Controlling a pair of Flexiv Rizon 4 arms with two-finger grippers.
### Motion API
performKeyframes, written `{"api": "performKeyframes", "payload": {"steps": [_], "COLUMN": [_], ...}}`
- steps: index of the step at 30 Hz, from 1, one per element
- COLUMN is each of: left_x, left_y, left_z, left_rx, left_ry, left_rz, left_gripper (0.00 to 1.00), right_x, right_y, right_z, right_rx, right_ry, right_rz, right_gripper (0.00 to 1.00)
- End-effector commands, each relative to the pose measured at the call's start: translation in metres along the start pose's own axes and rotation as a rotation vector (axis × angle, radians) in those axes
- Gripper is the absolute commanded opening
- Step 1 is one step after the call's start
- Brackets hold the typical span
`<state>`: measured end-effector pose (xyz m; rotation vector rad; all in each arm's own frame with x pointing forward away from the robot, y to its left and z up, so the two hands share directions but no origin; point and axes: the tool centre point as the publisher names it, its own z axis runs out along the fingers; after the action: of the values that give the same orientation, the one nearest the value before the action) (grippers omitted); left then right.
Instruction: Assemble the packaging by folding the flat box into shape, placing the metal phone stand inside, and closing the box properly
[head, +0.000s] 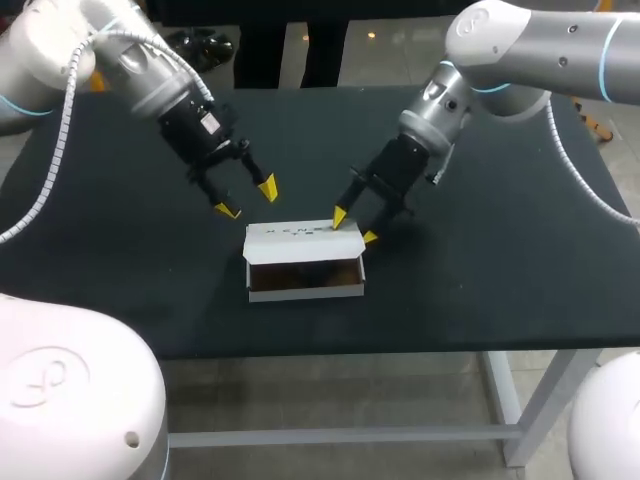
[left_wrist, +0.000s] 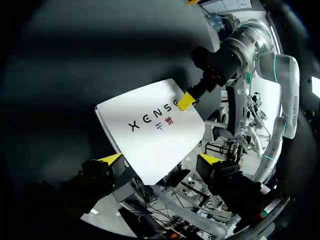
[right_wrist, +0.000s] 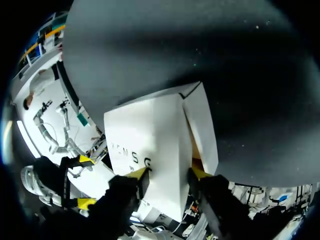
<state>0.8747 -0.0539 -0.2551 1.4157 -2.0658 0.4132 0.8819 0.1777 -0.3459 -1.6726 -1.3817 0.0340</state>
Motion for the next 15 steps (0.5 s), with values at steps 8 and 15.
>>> {"api": "performKeyframes", "payload": {"steps": [8, 15], "left_x": [0.0211, 0.0211], "left_y": [0.004, 0.004], "left_z": [0.0053, 0.0053], "left_rx": [-0.178, -0.178], "left_ry": [-0.281, -0.281], "left_rz": [0.357, 0.357], "left_gripper": [1.0, 1.0], "right_x": [0.0014, 0.0014], "right_y": [0.0024, 0.0024], "right_z": [-0.0006, -0.0006], "right_rx": [0.008, 0.008], "right_ry": [-0.003, -0.003], "right_rz": [0.0, 0.0], "right_gripper": [0.53, 0.51]}}
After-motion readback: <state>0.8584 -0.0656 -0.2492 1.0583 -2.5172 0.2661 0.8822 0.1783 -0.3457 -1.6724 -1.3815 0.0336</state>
